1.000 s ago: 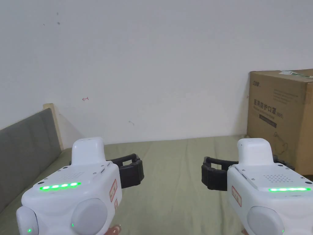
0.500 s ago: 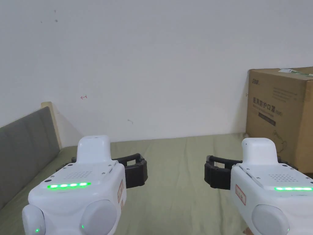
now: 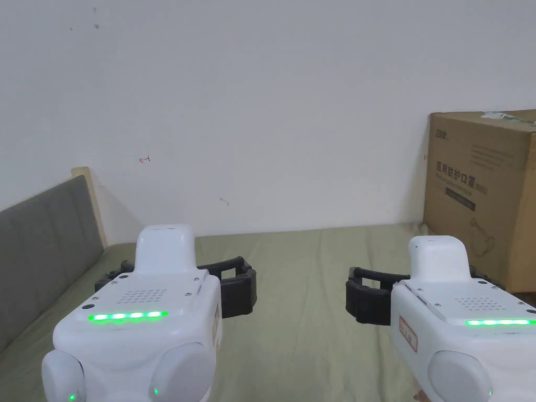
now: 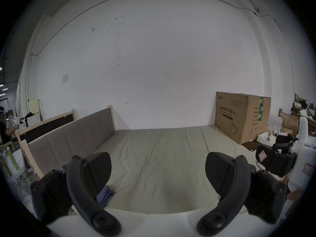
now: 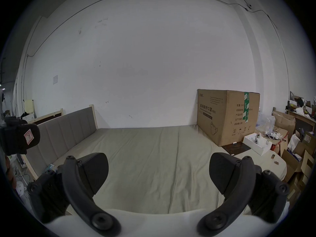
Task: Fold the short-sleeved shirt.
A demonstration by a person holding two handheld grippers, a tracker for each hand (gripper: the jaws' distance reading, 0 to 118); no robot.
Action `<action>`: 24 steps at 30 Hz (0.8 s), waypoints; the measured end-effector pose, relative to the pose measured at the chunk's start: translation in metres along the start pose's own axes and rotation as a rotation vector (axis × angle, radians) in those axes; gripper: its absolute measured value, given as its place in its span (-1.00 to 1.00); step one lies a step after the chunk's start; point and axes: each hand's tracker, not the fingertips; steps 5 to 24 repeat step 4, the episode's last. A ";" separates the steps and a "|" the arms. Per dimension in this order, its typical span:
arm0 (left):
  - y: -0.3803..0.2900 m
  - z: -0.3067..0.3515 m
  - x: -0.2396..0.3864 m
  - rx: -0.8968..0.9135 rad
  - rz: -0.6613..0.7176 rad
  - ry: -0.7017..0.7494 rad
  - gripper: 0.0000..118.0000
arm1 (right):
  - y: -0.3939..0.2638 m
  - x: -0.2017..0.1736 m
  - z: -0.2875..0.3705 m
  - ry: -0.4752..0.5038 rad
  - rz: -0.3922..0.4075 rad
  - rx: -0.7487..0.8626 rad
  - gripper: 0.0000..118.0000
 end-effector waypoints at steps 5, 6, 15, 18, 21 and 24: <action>-0.002 -0.005 -0.003 -0.024 0.023 0.003 0.90 | 0.000 -0.002 0.000 0.002 0.011 -0.002 0.97; -0.002 -0.005 -0.003 -0.024 0.023 0.003 0.90 | 0.000 -0.002 0.000 0.002 0.011 -0.002 0.97; -0.002 -0.005 -0.003 -0.024 0.023 0.003 0.90 | 0.000 -0.002 0.000 0.002 0.011 -0.002 0.97; -0.002 -0.005 -0.003 -0.024 0.023 0.003 0.90 | 0.000 -0.002 0.000 0.002 0.011 -0.002 0.97; -0.002 -0.005 -0.003 -0.024 0.023 0.003 0.90 | 0.000 -0.002 0.000 0.002 0.011 -0.002 0.97; -0.002 -0.005 -0.003 -0.024 0.023 0.003 0.90 | 0.000 -0.002 0.000 0.002 0.011 -0.002 0.97</action>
